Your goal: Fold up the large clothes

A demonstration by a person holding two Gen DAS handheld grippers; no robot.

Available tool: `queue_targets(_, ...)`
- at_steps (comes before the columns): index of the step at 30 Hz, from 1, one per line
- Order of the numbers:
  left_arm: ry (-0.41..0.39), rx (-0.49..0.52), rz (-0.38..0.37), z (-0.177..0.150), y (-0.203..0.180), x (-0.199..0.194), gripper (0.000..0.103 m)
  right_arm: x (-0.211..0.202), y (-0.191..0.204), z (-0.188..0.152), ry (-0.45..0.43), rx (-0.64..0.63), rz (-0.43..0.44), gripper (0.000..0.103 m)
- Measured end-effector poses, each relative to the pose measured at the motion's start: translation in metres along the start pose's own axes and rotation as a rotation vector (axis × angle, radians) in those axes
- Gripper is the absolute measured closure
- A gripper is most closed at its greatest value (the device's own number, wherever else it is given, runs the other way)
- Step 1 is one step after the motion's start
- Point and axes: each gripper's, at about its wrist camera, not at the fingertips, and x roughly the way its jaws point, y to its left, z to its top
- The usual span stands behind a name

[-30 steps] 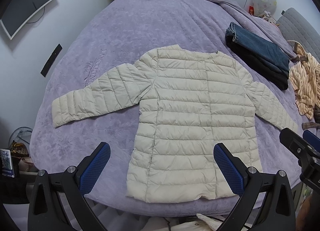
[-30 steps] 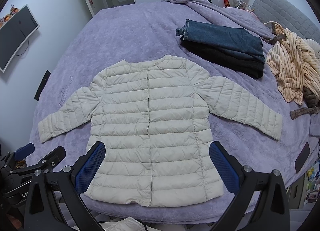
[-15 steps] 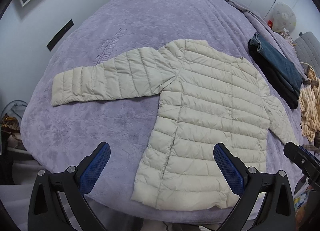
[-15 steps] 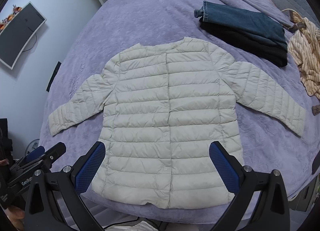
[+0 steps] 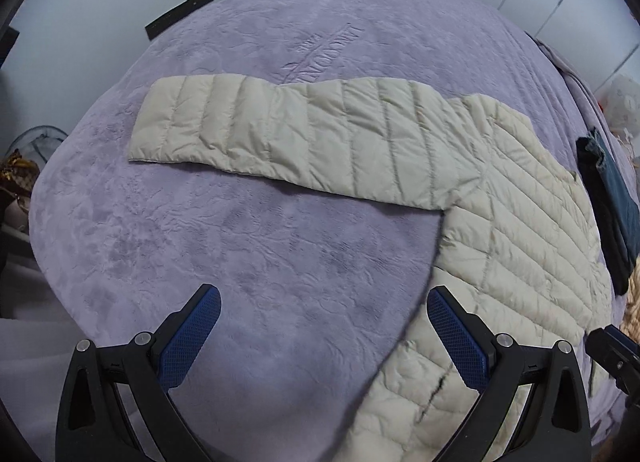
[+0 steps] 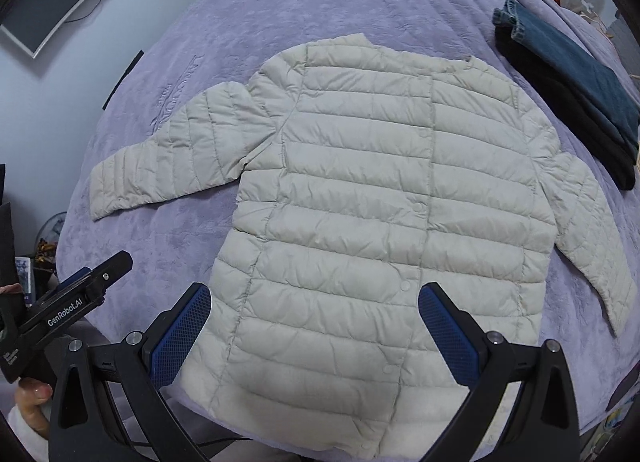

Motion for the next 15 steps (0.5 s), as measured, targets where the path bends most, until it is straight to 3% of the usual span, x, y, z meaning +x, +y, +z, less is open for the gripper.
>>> queue_targets(9,-0.035,-0.209,-0.151,0.047,0.076,0.068,0.000,0.065,0.029,0.044,-0.022,-0.047,0.039,0.003)
queue_targets(10,-0.043,-0.229,-0.175,0.052,0.082,0.074,0.000,0.071,0.032,0.050,-0.032,-0.048,0.050,0.008)
queue_targets(12,-0.054,-0.266,-0.226,0.059,0.091,0.086,0.000,0.084,0.038,0.059,-0.047,-0.060,0.074,0.029)
queue_targets(14,-0.055,-0.306,-0.266,0.064,0.099,0.099,0.000,0.103,0.043,0.070,-0.032,-0.066,0.093,0.059)
queue_targets(15,-0.053,-0.324,-0.282,0.066,0.101,0.105,0.000,0.113,0.045,0.075,-0.025,-0.065,0.109,0.063)
